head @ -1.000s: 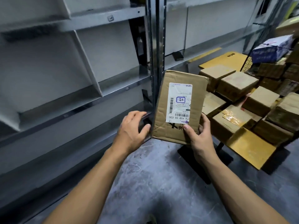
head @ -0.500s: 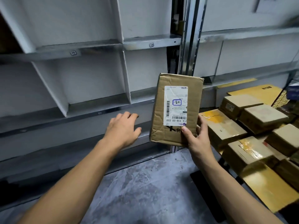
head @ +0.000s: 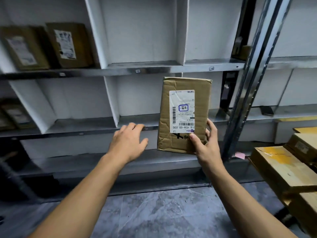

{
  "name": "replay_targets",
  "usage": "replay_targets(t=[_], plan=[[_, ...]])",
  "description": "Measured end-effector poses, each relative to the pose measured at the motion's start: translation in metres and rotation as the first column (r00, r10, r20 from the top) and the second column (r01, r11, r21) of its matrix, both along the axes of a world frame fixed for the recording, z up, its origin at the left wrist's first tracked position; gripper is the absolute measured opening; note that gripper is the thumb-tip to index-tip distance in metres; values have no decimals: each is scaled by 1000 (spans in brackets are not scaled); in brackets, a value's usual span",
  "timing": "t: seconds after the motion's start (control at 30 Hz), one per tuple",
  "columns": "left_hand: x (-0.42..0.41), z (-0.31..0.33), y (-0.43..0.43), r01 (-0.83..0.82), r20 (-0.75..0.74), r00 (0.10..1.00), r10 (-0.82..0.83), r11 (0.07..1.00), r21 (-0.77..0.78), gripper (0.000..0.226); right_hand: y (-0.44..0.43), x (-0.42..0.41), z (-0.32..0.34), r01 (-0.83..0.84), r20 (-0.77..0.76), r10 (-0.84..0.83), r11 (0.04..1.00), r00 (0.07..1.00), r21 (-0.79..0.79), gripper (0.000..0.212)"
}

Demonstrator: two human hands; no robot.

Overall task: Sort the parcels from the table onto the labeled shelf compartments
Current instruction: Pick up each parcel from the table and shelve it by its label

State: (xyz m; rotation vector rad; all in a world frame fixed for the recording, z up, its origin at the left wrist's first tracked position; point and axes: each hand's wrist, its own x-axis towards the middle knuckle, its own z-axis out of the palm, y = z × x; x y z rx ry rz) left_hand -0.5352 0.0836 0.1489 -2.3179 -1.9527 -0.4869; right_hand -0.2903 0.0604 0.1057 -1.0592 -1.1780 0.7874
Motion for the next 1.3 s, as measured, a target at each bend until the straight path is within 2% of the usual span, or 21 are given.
replay_targets(t=[0.13, 0.37, 0.63, 1.0, 1.3], plan=[[-60, 7, 3, -44, 17, 999, 43, 999, 14, 53, 22, -62, 10, -63, -38, 64, 998, 997, 18, 63], [-177, 6, 5, -139, 30, 990, 139, 990, 18, 54, 48, -179, 18, -109, -6, 110, 990, 994, 84, 65], [-290, -31, -15, -256, -37, 966, 254, 962, -91, 54, 63, -289, -8, -186, -7, 187, 981, 982, 53, 65], [-370, -83, -8, -315, -22, 948, 317, 929, -196, 54, 100, -367, -59, -271, 37, 275, 959, 961, -79, 68], [-425, -85, 55, -341, 6, 937, 349, 920, -191, 52, 173, -436, -71, -315, 27, 319, 944, 947, -102, 66]])
